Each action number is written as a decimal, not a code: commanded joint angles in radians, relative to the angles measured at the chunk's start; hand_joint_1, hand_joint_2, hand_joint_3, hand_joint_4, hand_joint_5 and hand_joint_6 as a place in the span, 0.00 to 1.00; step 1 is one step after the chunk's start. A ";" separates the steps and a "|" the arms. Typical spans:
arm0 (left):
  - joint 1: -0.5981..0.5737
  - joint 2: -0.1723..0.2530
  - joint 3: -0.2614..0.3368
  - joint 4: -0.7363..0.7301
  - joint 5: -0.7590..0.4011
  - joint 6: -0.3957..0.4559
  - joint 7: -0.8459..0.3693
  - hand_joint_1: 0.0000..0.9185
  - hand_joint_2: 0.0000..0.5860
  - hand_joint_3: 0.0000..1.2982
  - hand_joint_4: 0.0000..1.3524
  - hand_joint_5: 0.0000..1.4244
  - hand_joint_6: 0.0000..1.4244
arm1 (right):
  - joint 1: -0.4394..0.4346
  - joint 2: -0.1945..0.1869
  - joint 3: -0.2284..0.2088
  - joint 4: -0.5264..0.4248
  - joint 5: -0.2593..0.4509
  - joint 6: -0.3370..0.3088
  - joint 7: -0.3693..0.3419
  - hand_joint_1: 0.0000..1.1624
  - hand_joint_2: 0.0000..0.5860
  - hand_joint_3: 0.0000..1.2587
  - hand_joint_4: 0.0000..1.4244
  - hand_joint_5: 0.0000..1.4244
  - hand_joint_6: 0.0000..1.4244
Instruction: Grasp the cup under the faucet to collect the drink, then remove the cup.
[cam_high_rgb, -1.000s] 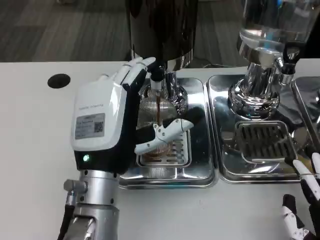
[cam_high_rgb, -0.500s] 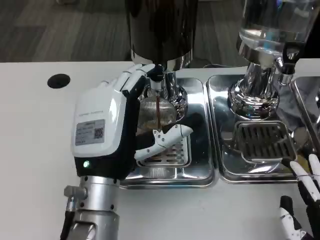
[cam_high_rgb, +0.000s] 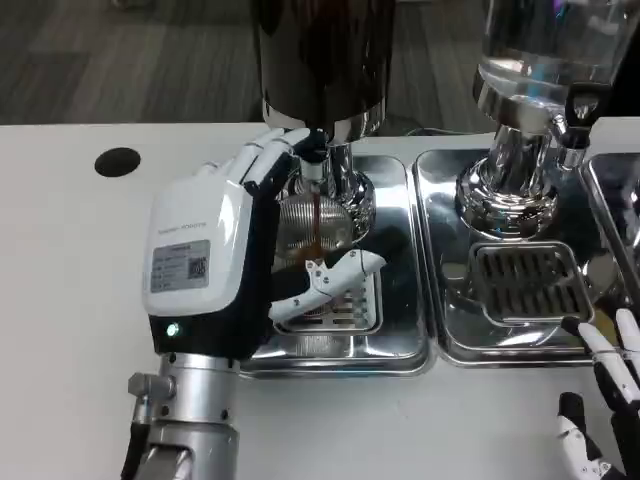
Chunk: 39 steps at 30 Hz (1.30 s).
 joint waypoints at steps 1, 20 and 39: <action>0.024 0.005 -0.005 0.032 -0.001 0.010 -0.017 0.00 0.11 0.37 0.21 0.34 0.30 | 0.000 0.000 -0.007 -0.004 0.001 -0.001 0.001 0.08 0.85 0.13 0.00 0.00 0.02; 0.005 0.003 -0.011 0.049 -0.002 0.009 -0.025 0.00 0.11 0.37 0.21 0.34 0.31 | -0.020 0.004 0.004 0.039 0.011 -0.008 -0.003 0.08 0.85 0.13 0.00 0.00 0.02; 0.008 0.004 0.008 0.044 -0.009 -0.003 -0.010 0.00 0.11 0.37 0.21 0.33 0.30 | -0.030 0.007 0.007 0.029 0.006 0.002 0.015 0.08 0.85 0.12 0.00 0.00 0.02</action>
